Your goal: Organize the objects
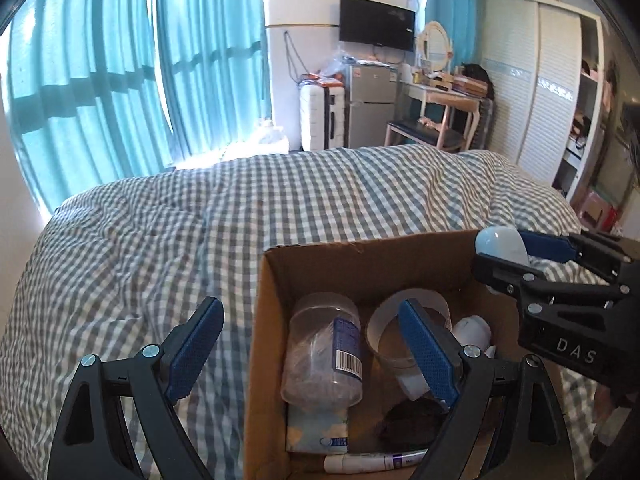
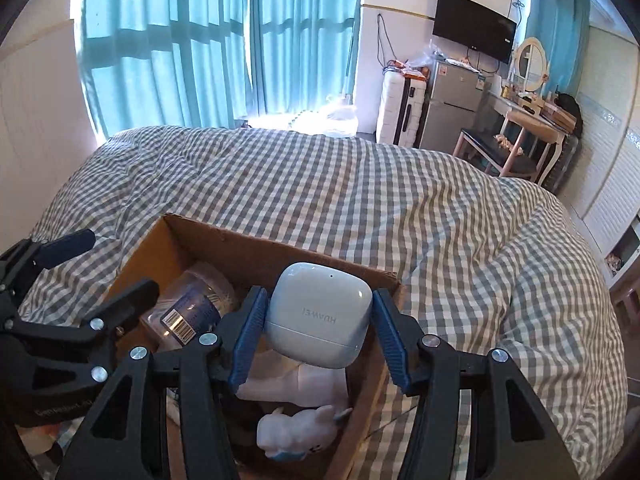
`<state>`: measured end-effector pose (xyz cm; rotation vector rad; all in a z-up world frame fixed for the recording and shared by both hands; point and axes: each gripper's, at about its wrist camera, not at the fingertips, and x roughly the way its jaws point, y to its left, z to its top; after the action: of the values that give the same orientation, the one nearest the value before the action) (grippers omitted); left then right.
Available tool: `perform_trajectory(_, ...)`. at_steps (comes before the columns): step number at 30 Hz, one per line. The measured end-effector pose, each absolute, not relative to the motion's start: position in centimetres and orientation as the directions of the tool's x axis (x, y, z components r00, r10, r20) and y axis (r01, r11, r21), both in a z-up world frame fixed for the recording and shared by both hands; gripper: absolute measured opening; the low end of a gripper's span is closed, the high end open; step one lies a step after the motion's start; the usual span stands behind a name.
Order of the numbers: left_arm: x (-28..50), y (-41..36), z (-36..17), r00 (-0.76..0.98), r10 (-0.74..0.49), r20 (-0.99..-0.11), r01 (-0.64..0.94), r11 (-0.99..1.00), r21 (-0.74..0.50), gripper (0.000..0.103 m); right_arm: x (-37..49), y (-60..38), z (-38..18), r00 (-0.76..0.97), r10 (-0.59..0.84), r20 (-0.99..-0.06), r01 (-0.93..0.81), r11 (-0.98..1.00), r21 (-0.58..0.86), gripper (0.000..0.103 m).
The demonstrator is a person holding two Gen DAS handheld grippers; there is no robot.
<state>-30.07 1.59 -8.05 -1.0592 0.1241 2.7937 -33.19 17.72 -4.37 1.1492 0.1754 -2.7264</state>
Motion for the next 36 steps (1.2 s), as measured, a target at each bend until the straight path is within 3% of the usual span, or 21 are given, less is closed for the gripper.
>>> perform_trajectory(12, -29.2, 2.0, -8.5, -0.724, 0.109, -0.681, -0.181, -0.983, 0.035, 0.092, -31.4, 18.2, -4.7, -0.677, -0.16, -0.719, 0.224, -0.974, 0.005, 0.055)
perform_trajectory(15, -28.5, 2.2, -7.8, -0.737, 0.089, -0.67, -0.177, -0.982, 0.065, 0.092, -30.7, 18.5, -3.7, -0.687, -0.161, -0.709, 0.214, -0.977, 0.015, 0.068)
perform_trajectory(20, -26.9, 2.5, -5.8, -0.762, 0.073, -0.644, -0.17, -0.981, 0.09, 0.092, -29.0, 19.2, -1.1, -0.719, -0.177, -0.672, 0.204, -0.978, 0.039, 0.068)
perform_trajectory(25, -24.6, 2.2, -2.5, -0.81, 0.053, -0.585, -0.138, -0.985, 0.101, 0.092, -27.2, 19.6, 2.2, -0.761, -0.185, -0.622, 0.197, -0.979, 0.049, 0.074)
perform_trajectory(27, -23.3, 1.8, -0.7, -0.833, 0.054, -0.551, -0.128, -0.987, 0.096, 0.099, -25.9, 19.9, 3.9, -0.789, -0.182, -0.586, 0.191, -0.98, 0.048, 0.078)
perform_trajectory(36, -17.7, 1.3, 7.0, -0.911, 0.059, -0.409, -0.112, -0.988, 0.107, 0.101, -19.1, 21.1, 10.7, -0.881, -0.161, -0.444, 0.167, -0.986, 0.025, 0.088)
